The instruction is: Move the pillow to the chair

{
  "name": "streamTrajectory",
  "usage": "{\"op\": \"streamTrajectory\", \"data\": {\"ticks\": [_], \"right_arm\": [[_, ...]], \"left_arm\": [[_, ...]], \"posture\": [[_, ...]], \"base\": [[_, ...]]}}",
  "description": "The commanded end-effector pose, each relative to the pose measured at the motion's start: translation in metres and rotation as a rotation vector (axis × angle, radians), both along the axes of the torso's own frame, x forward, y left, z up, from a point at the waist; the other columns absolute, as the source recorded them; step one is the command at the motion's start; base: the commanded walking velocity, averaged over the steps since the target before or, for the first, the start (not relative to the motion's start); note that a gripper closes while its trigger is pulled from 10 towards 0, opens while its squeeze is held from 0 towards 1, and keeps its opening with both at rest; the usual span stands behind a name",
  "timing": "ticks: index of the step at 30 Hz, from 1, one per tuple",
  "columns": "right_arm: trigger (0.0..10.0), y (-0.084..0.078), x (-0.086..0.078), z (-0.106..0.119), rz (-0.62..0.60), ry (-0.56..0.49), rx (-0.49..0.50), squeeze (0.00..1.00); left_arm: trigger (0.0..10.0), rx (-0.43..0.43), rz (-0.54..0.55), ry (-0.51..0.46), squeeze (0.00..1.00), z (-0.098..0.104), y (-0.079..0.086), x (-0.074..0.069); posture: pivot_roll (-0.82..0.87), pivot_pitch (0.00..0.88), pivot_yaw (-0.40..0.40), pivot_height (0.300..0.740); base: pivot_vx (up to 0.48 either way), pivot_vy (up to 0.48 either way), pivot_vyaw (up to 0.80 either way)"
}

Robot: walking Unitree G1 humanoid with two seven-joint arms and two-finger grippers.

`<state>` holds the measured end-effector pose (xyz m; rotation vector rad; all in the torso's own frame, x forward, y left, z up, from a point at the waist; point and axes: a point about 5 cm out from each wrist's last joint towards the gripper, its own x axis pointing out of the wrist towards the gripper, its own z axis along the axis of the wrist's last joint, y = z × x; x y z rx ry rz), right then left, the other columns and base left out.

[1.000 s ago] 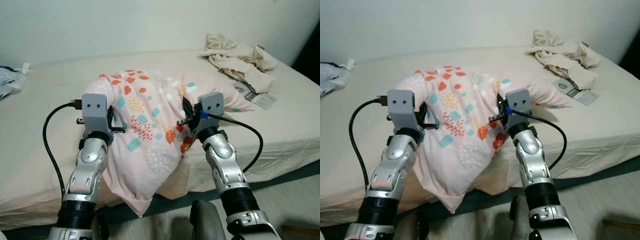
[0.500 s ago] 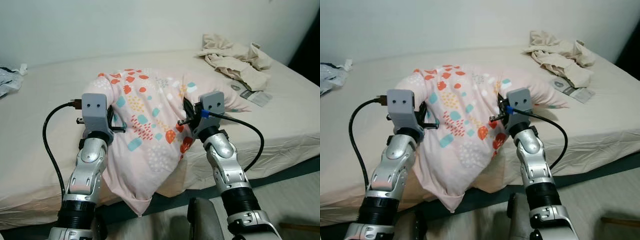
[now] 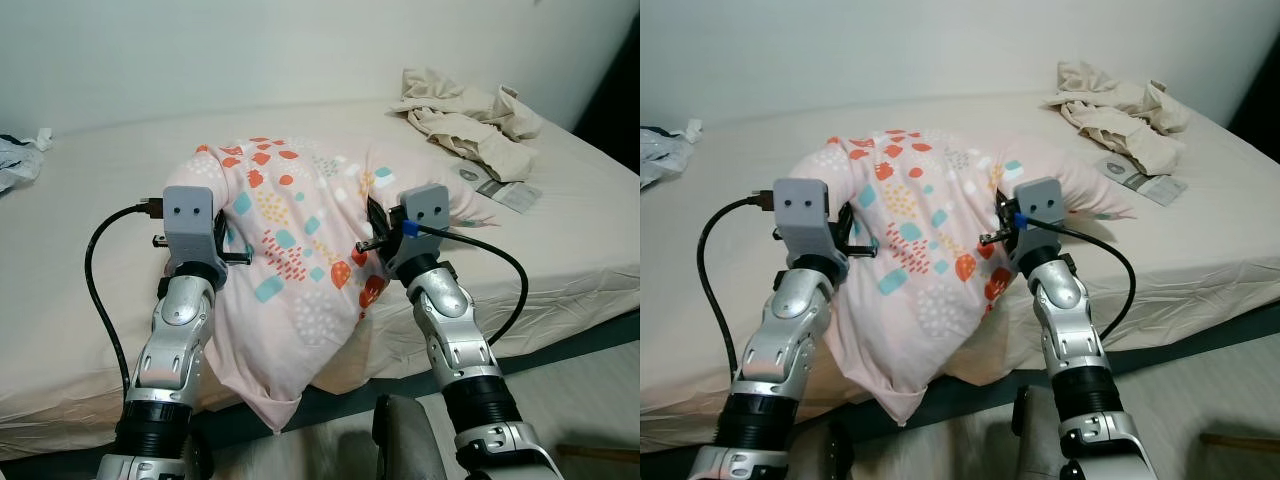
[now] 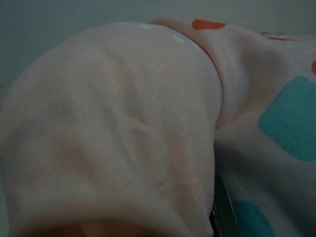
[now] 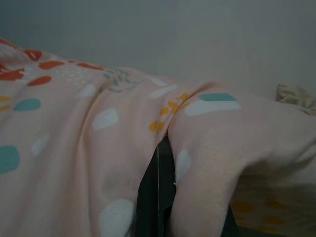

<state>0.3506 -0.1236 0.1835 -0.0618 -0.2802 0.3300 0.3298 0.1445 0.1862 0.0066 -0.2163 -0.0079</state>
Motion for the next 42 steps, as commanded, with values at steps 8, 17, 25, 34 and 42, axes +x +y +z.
{"op": "streamTrajectory", "data": {"ticks": [8, 17, 25, 34, 42], "right_arm": [[10.0, 0.0119, -0.0026, 0.0152, 0.062, -0.064, -0.003, 0.00], [10.0, 0.0117, -0.0030, 0.0155, 0.067, -0.061, -0.004, 0.00], [10.0, 0.0114, -0.0030, 0.0154, 0.069, -0.059, -0.001, 0.00], [10.0, 0.0108, -0.0030, 0.0158, 0.073, -0.058, 0.000, 0.00], [10.0, 0.0114, -0.0038, 0.0156, 0.081, -0.059, 0.000, 0.00]], "left_arm": [[10.0, 0.018, -0.034, -0.048, 0.00, 0.0099, -0.0098, 0.0020], [10.0, 0.019, -0.035, -0.044, 0.00, 0.0091, -0.0098, 0.0018], [10.0, 0.019, -0.035, -0.042, 0.00, 0.0084, -0.0098, 0.0015], [10.0, 0.019, -0.032, -0.041, 0.00, 0.0085, -0.0100, 0.0016], [10.0, 0.015, -0.026, -0.041, 0.00, 0.0080, -0.0089, 0.0012]], "posture": [[-0.06, 0.037, -0.003, 0.525], [-0.06, 0.040, -0.003, 0.565], [-0.06, 0.040, -0.003, 0.600], [-0.06, 0.041, -0.003, 0.640], [-0.06, 0.040, -0.005, 0.680]], "base": [[0.000, 0.000, 0.00], [0.000, 0.000, 0.00], [0.000, 0.000, 0.00], [0.000, 0.000, 0.00], [0.000, 0.000, 0.00]]}}
